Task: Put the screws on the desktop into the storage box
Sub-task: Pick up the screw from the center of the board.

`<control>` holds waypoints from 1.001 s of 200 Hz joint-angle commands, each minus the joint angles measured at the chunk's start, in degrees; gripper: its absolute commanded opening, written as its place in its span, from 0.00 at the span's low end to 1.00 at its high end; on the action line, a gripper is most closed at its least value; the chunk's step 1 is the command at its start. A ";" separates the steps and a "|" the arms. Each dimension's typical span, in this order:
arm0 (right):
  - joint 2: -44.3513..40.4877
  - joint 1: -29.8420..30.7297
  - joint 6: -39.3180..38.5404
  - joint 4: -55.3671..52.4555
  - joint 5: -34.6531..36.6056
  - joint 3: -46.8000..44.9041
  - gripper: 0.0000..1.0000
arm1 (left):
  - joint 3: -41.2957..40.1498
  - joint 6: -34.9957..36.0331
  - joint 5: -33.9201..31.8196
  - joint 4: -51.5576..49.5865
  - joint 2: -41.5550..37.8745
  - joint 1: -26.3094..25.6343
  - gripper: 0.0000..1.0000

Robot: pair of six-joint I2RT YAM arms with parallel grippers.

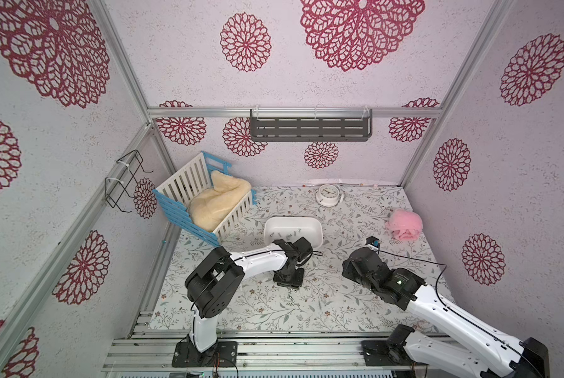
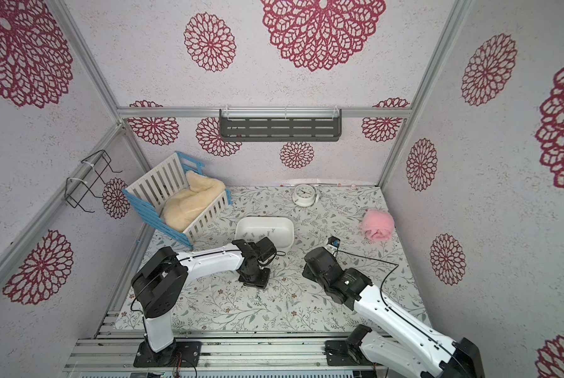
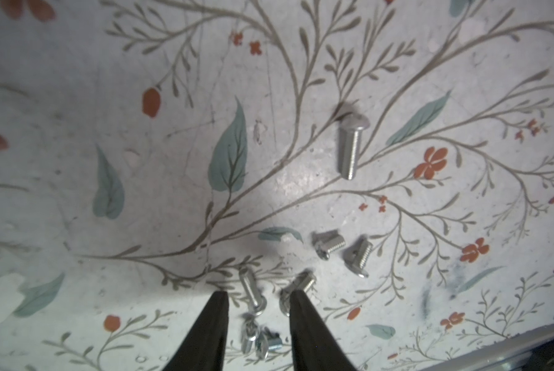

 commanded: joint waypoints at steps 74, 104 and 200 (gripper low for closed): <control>-0.61 -0.43 0.77 0.59 0.26 0.36 0.34 | -1.41 0.76 -2.40 -0.59 2.23 -1.33 0.34; -0.23 -0.52 0.68 0.73 0.17 0.36 0.34 | -1.06 1.09 -3.19 -1.24 2.52 -1.57 0.28; 1.79 -0.70 -0.12 2.28 -0.92 0.66 0.34 | -0.34 2.02 -4.72 -3.03 1.20 -1.95 0.11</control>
